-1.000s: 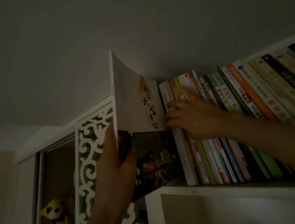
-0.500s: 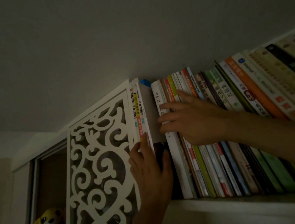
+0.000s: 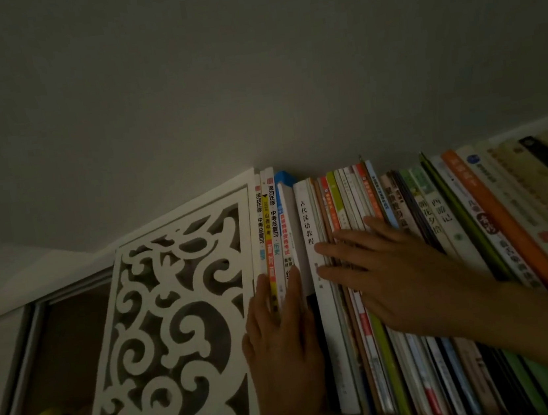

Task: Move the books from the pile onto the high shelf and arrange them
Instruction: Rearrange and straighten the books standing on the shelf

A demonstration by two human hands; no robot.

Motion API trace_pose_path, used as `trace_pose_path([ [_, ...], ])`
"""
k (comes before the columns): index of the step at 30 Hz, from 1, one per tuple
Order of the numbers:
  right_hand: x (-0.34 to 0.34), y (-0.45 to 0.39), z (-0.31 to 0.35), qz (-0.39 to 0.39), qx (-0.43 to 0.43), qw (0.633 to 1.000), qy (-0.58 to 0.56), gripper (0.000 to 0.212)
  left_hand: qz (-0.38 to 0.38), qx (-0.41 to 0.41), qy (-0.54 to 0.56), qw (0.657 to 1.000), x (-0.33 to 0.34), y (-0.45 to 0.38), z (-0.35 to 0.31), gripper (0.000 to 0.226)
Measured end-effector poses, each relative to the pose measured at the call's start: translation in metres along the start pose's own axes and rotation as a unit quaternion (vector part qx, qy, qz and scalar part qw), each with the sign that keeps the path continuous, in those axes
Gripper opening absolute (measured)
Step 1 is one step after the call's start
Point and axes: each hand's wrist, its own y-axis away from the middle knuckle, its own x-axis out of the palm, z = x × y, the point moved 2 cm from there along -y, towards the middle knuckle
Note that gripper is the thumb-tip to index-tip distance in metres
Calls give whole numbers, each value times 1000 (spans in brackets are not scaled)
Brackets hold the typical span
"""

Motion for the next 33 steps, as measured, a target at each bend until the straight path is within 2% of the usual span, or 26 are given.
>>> trace_pose_path([
  [3,-5,-2,3,21,14,1000,5,50,0,61,35,998,-8,-19,-6,55],
  [6,-8,-2,6,27,23,999,-3,50,1,99,7,995,-21,-54,-21,55],
  [10,-7,-3,11,22,37,999,-14,49,0,125,-91,988,-19,-77,-32,81],
  [11,-5,-2,12,26,38,999,-13,49,4,131,-90,987,-14,-76,-30,81],
  [15,-2,-2,13,23,39,999,-11,48,-17,165,46,985,-4,-74,-24,72],
  [17,-3,-2,13,19,42,999,-12,48,-48,169,66,982,-2,-78,-19,60],
  [20,-2,-3,13,16,48,999,-8,48,-92,156,6,983,-4,-85,-13,54],
  [23,0,-3,15,18,51,999,-4,48,-93,145,-44,984,-7,-93,-14,55],
  [27,-2,-3,17,23,53,998,2,48,-60,146,-82,984,-10,-93,-18,58],
  [31,-5,-4,13,68,43,996,31,50,-16,129,-200,971,-24,-99,-24,59],
  [33,-10,-5,11,72,48,996,15,49,5,121,-211,970,-29,-105,-34,56],
])
